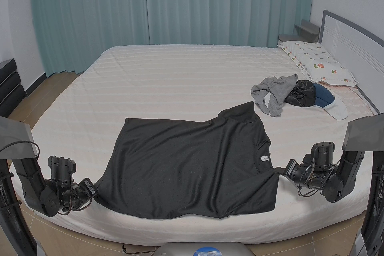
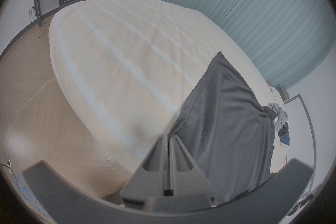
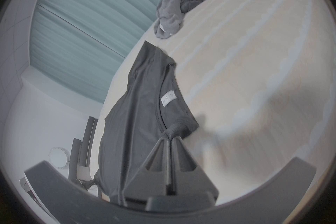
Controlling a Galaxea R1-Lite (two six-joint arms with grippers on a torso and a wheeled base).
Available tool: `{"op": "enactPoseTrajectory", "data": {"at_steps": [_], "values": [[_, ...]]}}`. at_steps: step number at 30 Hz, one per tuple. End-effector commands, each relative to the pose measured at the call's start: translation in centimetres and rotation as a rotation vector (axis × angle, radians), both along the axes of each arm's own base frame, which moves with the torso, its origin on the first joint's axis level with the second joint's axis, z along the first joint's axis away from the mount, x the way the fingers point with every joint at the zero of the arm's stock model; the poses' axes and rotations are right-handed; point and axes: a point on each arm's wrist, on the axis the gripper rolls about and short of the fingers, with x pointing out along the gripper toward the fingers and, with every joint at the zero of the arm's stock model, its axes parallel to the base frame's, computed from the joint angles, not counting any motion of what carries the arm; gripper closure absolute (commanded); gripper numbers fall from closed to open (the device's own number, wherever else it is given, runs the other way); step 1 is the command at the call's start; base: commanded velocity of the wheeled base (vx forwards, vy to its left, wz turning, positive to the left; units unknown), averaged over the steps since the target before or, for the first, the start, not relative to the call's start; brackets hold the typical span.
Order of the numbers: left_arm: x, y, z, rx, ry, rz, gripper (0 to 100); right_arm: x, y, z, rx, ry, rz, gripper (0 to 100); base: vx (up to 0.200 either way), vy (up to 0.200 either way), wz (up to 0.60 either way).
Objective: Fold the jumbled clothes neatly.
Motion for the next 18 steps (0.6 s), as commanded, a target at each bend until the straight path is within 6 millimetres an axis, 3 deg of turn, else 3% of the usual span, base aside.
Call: {"op": "enactPoseTrajectory", "data": {"at_steps": [1,12,14,16,18], "values": [[0.1,0.1,0.7,-0.008,-0.035,0.011,100,1.9,0.0,1.8,-0.015,-0.096,-0.033,100,0.000,0.000,0.00],[1.0,0.1,1.3,-0.030,-0.142,0.062,100,6.2,0.0,2.6,-0.024,-0.160,-0.055,100,0.000,0.000,0.00],[1.0,0.1,1.3,-0.029,-0.142,0.063,100,6.3,-0.1,2.5,-0.025,-0.159,-0.058,100,0.000,0.000,0.00],[1.3,0.2,1.4,-0.027,-0.157,0.081,100,8.4,-0.3,3.3,-0.023,-0.174,-0.068,100,0.000,0.000,0.00],[1.4,0.2,1.5,-0.036,-0.162,0.092,100,9.0,-0.2,3.2,-0.026,-0.170,-0.068,100,0.000,0.000,0.00]]}}
